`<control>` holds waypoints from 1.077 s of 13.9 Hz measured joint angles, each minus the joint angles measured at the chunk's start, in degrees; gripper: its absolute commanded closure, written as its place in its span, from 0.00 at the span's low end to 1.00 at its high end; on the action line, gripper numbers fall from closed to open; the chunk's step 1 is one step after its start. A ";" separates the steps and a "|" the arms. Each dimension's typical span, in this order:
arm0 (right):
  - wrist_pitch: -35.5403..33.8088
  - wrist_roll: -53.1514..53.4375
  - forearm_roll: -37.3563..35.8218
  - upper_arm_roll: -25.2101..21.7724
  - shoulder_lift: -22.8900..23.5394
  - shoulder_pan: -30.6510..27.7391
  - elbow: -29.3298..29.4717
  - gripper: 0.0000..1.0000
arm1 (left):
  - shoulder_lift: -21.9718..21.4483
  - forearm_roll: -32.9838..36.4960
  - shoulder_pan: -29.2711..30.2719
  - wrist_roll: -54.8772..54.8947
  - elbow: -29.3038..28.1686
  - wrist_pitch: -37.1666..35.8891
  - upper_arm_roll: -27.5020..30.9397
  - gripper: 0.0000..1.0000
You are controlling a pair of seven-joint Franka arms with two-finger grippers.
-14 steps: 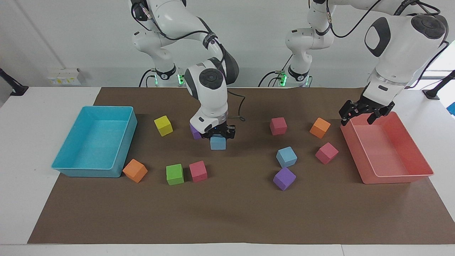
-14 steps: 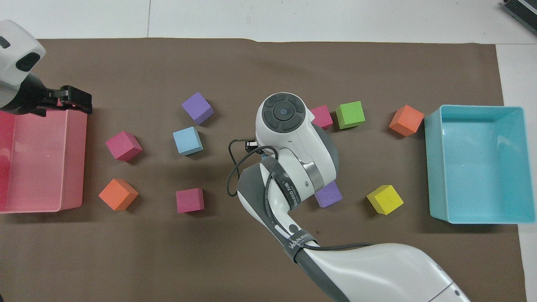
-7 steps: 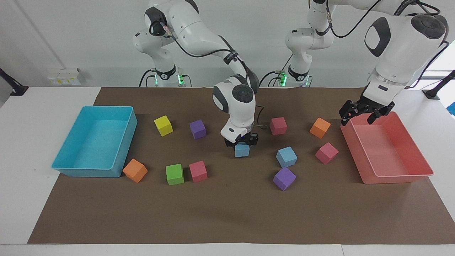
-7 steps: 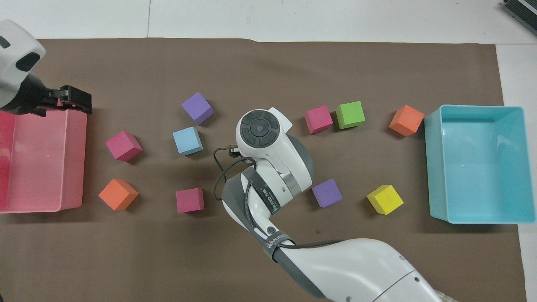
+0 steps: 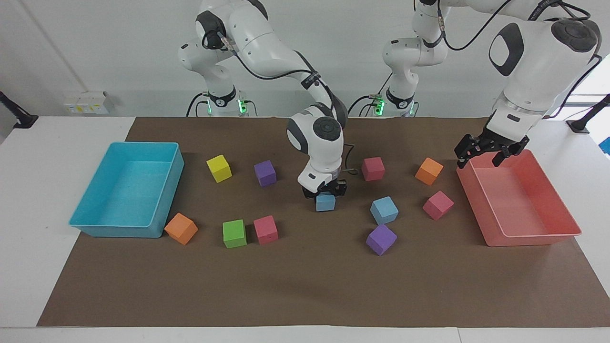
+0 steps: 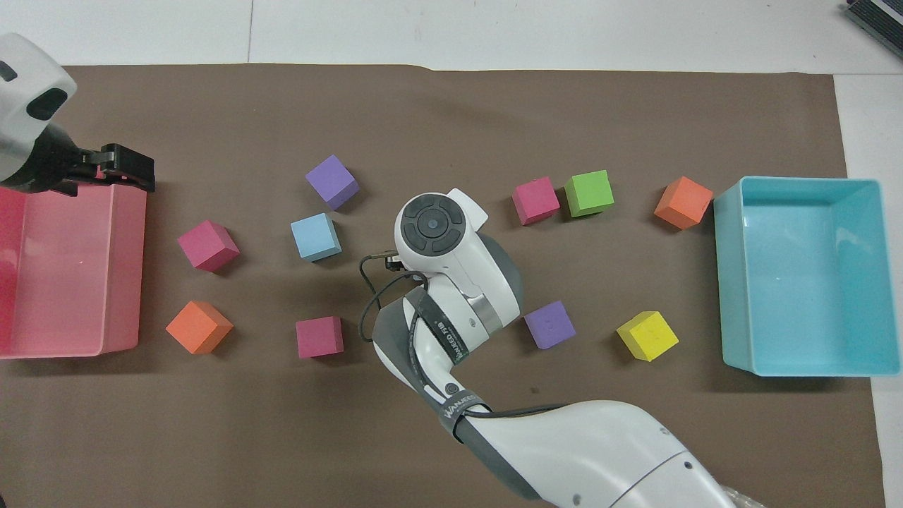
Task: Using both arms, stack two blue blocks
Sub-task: 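Carry the light-blue cube with the right gripper toward the table center, then set the light-blue cube down at center and open the right gripper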
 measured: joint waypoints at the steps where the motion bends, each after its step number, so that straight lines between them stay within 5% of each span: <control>1: 0.89 0.00 0.00 0.00 0.01 0.05 -0.68 0.94 | 0.00 0.00 0.00 0.00 0.00 0.00 0.00 0.00; 2: 1.37 0.00 0.00 0.00 0.01 0.11 -1.24 0.88 | 0.00 0.00 0.00 0.00 0.00 0.00 0.00 0.00; 3: 1.75 0.00 -0.02 -0.02 -0.01 0.16 -1.55 0.70 | 0.00 0.00 0.00 0.00 0.00 0.00 0.00 0.00; 4: 1.76 0.00 -0.03 -0.03 -0.06 0.18 -1.60 0.22 | 0.00 0.00 0.00 0.00 0.00 0.00 0.00 0.00; 5: 1.77 0.00 -0.03 -0.03 -0.06 0.18 -1.61 0.00 | 0.00 0.00 0.00 0.00 0.00 0.00 0.00 0.00; 15: -0.73 -0.01 -2.13 -0.63 -4.91 -2.29 -1.68 0.00 | 0.02 -0.25 -2.47 0.20 0.00 0.23 -1.43 0.00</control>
